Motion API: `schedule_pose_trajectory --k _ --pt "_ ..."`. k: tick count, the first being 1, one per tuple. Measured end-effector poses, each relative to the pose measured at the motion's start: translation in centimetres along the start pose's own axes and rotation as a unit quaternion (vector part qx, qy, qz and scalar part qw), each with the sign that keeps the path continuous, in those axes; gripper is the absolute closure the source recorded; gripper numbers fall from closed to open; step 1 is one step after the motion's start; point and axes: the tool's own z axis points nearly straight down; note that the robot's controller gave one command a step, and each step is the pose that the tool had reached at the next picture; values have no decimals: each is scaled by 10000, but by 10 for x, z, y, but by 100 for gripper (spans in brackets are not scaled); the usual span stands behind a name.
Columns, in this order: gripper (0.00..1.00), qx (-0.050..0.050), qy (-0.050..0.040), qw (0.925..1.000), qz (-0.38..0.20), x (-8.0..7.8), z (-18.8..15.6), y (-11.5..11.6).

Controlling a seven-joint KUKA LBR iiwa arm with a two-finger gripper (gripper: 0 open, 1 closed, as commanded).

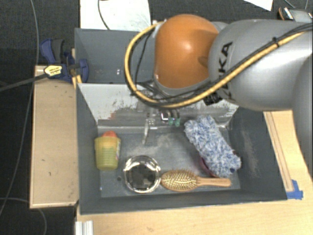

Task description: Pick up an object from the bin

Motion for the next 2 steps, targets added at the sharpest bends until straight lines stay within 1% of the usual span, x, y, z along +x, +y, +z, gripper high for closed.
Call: schedule_pose_trajectory --k 1,2 --pt "0 -7 -40 10000 33 -2 -5 -1" --pt "0 -13 -51 9991 -431 61 147 4"
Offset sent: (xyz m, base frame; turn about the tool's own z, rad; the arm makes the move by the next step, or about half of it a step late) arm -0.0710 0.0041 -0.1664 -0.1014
